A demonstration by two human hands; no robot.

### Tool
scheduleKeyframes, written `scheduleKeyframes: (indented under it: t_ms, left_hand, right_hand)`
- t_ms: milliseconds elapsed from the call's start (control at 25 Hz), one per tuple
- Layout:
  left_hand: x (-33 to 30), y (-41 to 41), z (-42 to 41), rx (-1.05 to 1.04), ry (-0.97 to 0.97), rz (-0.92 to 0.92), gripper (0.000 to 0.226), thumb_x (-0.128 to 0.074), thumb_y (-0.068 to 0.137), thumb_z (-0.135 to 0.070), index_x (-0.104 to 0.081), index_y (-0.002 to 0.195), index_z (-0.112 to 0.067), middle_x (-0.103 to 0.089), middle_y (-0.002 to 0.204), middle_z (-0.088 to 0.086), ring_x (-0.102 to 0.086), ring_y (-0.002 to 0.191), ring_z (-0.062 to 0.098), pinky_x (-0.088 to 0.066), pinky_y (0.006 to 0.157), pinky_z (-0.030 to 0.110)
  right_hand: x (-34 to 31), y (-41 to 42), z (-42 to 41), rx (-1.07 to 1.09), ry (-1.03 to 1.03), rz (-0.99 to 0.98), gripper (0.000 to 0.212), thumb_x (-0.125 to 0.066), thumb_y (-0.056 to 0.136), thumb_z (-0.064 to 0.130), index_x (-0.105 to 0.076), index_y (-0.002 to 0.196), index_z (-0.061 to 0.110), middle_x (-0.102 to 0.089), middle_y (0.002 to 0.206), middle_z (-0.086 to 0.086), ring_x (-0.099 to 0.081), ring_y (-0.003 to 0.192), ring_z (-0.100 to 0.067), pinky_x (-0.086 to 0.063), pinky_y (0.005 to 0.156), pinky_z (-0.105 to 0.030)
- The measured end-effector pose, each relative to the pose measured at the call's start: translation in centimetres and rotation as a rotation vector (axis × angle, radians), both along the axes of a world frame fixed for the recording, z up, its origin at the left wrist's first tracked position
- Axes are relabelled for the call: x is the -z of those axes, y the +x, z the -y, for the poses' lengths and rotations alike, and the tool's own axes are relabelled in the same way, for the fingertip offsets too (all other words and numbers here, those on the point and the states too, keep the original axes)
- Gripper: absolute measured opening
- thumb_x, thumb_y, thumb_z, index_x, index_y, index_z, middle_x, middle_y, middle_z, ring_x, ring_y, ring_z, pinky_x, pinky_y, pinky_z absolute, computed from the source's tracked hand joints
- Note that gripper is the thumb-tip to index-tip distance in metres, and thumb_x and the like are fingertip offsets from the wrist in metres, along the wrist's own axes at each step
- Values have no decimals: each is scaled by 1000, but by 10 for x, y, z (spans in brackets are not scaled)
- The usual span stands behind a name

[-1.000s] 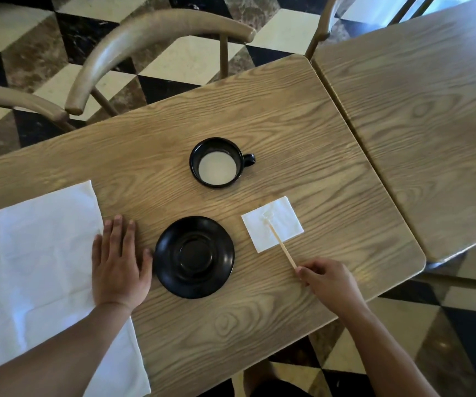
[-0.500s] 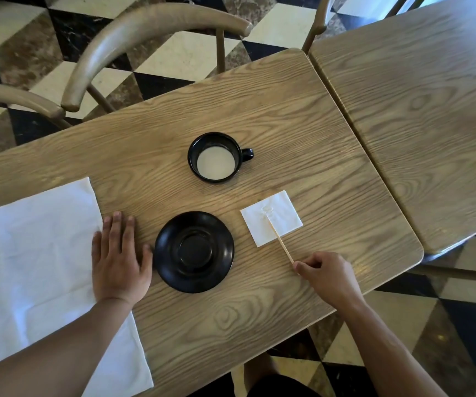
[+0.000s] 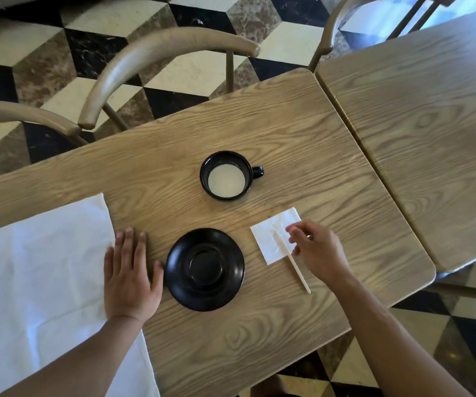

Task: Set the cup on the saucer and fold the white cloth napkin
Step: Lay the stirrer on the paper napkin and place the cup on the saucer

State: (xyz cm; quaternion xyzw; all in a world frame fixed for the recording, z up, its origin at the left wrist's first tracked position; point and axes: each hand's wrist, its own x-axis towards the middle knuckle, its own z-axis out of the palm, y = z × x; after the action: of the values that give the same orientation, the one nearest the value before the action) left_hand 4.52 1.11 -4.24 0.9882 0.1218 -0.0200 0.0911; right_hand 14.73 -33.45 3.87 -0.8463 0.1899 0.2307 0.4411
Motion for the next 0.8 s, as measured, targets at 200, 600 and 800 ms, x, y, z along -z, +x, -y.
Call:
scheduleKeyframes:
  t_ms: [200,600,800]
  left_hand:
    - [1,0,-3,22,8,-4,71,-35,94,-43,-42,152,-3,-32,164,19,-25,155,34,-22,125,55]
    - [4,1,-5,18,7,6,69,-37,94,-42,-44,151,-3,-34,163,19,-25,155,34,-21,125,56]
    - [5,2,-4,17,2,20,69,-39,94,-42,-43,152,-5,-33,164,17,-24,155,33,-22,125,56]
  right_hand:
    - [7,80,-29,-68,204,155,22,-47,104,29,-66,111,37,-68,75,1,-64,58,-15,-48,57,-32]
    - [30,138,-44,-290,281,11,22,-48,105,25,-64,103,9,-71,81,-16,-69,68,-25,-52,64,-38]
    - [35,138,-45,-359,302,34,23,-50,105,16,-61,85,14,-69,73,-3,-67,67,-17,-54,68,-33]
